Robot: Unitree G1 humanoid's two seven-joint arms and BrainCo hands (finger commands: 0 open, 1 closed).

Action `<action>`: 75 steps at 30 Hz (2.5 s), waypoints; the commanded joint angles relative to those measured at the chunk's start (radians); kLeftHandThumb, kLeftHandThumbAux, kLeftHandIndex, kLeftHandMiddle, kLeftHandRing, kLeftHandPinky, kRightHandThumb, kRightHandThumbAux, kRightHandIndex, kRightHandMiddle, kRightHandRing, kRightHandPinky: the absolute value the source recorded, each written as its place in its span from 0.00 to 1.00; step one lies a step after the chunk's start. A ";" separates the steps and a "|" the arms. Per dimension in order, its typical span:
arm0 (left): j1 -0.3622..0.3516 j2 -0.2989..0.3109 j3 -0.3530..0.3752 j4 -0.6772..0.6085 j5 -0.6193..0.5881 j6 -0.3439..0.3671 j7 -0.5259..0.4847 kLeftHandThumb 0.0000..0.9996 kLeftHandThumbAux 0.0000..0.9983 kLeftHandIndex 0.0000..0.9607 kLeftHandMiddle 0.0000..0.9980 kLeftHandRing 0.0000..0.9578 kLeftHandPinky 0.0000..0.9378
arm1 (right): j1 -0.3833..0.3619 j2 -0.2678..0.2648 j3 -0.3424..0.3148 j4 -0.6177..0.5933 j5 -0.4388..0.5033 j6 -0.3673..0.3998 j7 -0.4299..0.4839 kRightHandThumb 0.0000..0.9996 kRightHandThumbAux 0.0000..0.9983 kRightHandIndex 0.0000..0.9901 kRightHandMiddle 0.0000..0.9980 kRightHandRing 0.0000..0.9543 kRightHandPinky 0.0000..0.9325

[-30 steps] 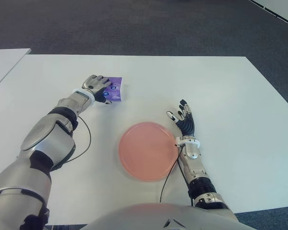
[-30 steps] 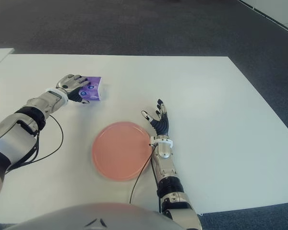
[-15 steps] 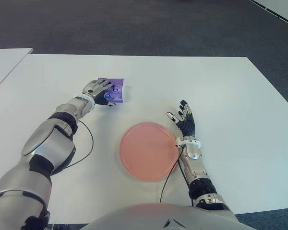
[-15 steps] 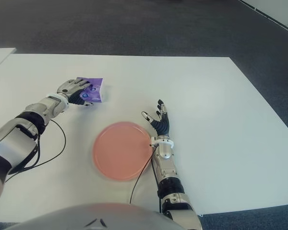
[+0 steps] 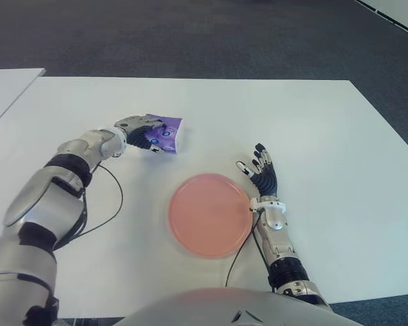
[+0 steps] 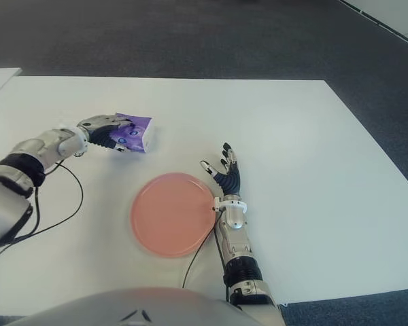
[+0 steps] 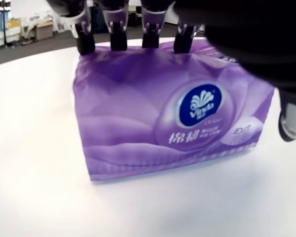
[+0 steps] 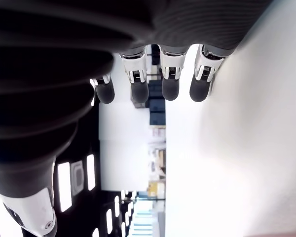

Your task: Put the tissue paper into the plate.

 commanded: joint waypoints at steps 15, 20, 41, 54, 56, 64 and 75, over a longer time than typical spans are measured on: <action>0.424 0.333 0.050 -0.835 -0.313 0.201 -0.722 0.00 0.36 0.00 0.00 0.04 0.18 | 0.130 0.004 -0.004 -0.028 0.012 0.150 0.013 0.16 0.74 0.06 0.03 0.01 0.03; 0.459 0.357 0.074 -0.921 -0.302 0.241 -0.756 0.00 0.36 0.00 0.00 0.03 0.12 | 0.136 0.003 -0.003 -0.044 0.009 0.170 0.010 0.16 0.73 0.07 0.03 0.01 0.01; 0.464 0.266 0.112 -0.763 0.023 0.097 -0.431 0.00 0.40 0.00 0.00 0.00 0.03 | 0.136 -0.002 0.002 -0.031 0.004 0.162 0.018 0.13 0.73 0.06 0.03 0.00 0.02; 0.478 0.272 0.132 -0.771 0.142 -0.019 -0.220 0.05 0.49 0.00 0.00 0.00 0.01 | 0.131 0.004 -0.001 -0.019 0.007 0.139 0.018 0.13 0.76 0.06 0.04 0.01 0.04; 0.479 0.270 0.132 -0.767 0.162 -0.028 -0.189 0.04 0.51 0.00 0.00 0.00 0.00 | 0.128 0.003 0.000 -0.014 0.006 0.135 0.019 0.13 0.75 0.06 0.03 0.01 0.04; 0.472 0.263 0.122 -0.739 0.231 -0.059 -0.097 0.02 0.54 0.00 0.00 0.00 0.00 | 0.116 0.003 0.000 0.012 0.010 0.119 0.026 0.13 0.74 0.05 0.03 0.01 0.02; 0.476 0.269 0.100 -0.734 0.340 -0.051 -0.011 0.00 0.54 0.00 0.00 0.00 0.00 | 0.104 0.010 -0.011 0.032 0.027 0.099 0.027 0.13 0.76 0.05 0.03 0.01 0.04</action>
